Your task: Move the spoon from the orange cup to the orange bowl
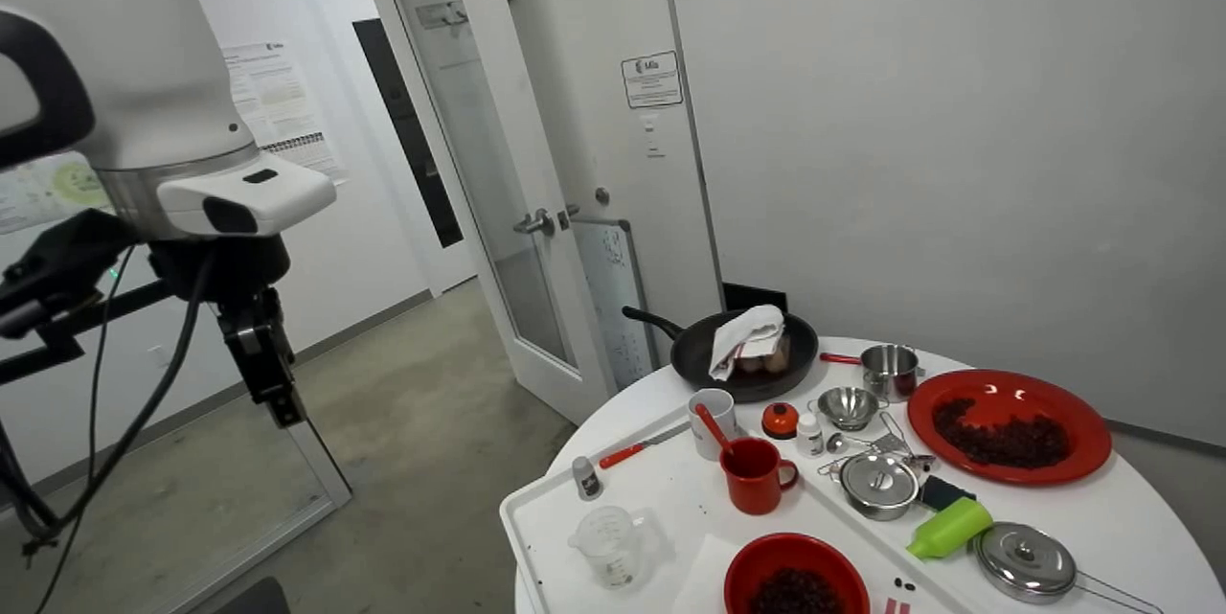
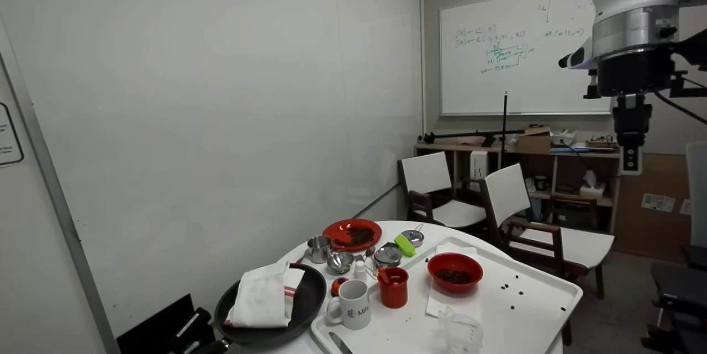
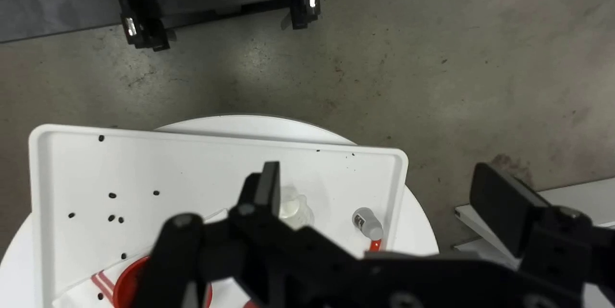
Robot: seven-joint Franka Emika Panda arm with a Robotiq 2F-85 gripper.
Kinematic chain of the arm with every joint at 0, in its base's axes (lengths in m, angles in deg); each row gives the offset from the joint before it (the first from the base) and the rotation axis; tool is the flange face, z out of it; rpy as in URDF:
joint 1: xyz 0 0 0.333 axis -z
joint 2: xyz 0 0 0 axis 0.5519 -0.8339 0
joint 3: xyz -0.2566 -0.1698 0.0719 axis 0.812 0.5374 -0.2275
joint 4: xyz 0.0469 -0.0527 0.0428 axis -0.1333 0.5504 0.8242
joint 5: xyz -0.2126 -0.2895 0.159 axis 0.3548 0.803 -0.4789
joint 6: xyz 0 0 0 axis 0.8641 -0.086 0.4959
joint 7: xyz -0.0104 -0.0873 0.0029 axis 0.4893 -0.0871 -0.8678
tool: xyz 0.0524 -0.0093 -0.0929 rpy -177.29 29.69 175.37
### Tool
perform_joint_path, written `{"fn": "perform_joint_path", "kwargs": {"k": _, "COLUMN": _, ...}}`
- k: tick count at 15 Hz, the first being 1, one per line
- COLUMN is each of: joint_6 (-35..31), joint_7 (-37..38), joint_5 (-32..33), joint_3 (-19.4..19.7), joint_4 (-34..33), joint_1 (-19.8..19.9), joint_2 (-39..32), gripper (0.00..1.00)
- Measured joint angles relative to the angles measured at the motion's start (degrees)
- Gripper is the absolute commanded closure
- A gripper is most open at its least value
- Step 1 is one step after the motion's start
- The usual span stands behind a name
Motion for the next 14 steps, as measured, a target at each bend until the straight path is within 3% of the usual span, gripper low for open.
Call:
{"fn": "perform_joint_path", "kwargs": {"k": 6, "joint_6": -15.5, "joint_7": -3.1, "joint_5": -0.2, "joint_3": -6.5, "joint_4": 0.3, "joint_1": -6.2, "joint_2": -1.7, "gripper": 0.00}}
{"fn": "perform_joint_path", "kwargs": {"k": 9, "joint_6": -25.4, "joint_7": -4.0, "joint_5": 0.7, "joint_3": -9.1, "joint_4": 0.2, "joint_1": -8.3, "joint_2": -6.2, "gripper": 0.00}}
{"fn": "perform_joint_path", "kwargs": {"k": 12, "joint_6": -34.3, "joint_7": -3.4, "joint_5": 6.3, "joint_3": -11.6, "joint_4": -0.7, "joint_1": -7.5, "joint_2": -15.1, "gripper": 0.00}}
{"fn": "perform_joint_path", "kwargs": {"k": 14, "joint_6": -38.3, "joint_7": -0.4, "joint_5": 12.8, "joint_3": -13.5, "joint_4": -2.7, "joint_1": -4.9, "joint_2": -22.1, "gripper": 0.00}}
